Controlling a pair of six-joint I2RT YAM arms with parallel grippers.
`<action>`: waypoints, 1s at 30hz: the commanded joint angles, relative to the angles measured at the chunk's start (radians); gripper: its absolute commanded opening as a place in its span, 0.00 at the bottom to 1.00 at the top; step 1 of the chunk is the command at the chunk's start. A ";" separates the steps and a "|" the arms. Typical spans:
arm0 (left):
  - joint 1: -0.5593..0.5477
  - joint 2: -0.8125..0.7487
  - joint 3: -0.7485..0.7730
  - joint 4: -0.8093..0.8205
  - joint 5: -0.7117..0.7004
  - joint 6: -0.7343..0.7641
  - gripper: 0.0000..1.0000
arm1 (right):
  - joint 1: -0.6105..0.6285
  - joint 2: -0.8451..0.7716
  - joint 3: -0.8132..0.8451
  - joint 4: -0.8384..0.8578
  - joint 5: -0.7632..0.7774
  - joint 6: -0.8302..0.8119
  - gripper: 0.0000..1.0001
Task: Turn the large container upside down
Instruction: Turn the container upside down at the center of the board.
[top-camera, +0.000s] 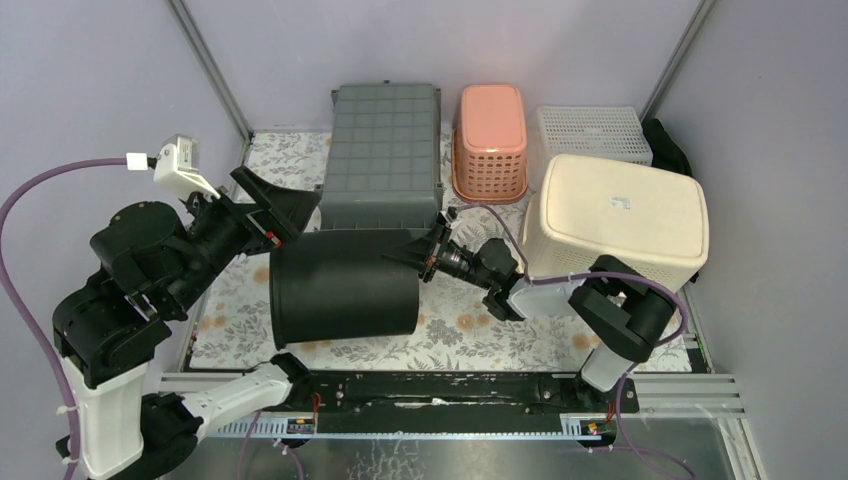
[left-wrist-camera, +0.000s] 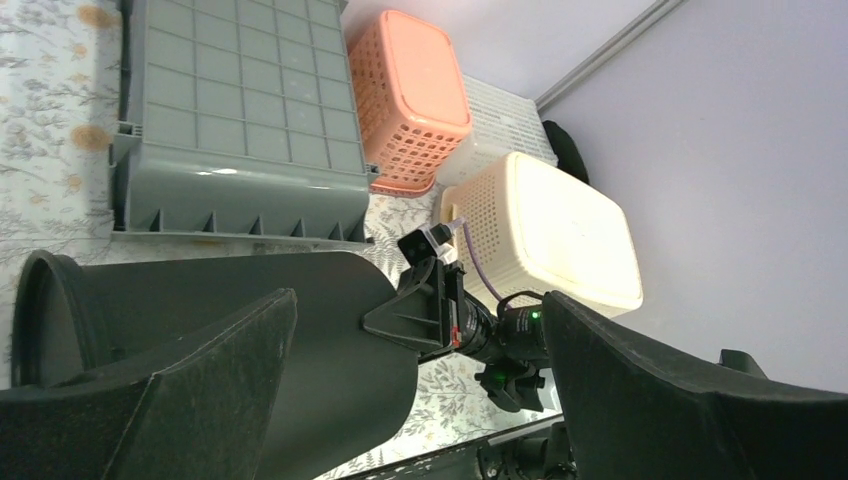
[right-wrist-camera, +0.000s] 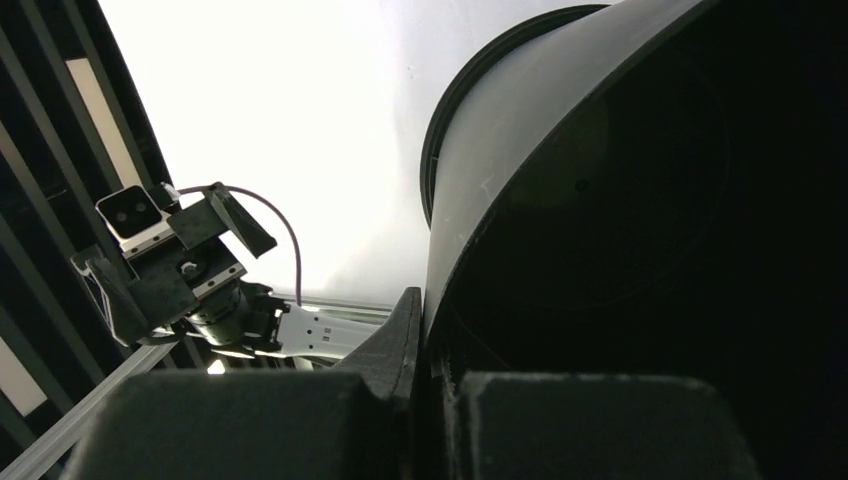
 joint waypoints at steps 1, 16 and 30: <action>-0.004 0.032 0.078 -0.062 -0.091 0.029 1.00 | -0.007 -0.001 -0.011 0.373 0.026 0.075 0.00; -0.004 0.040 0.003 -0.134 -0.288 0.033 1.00 | -0.014 0.214 0.184 0.379 -0.025 0.066 0.00; -0.003 0.061 0.026 -0.148 -0.276 0.024 1.00 | 0.109 0.527 0.587 0.381 0.092 0.127 0.00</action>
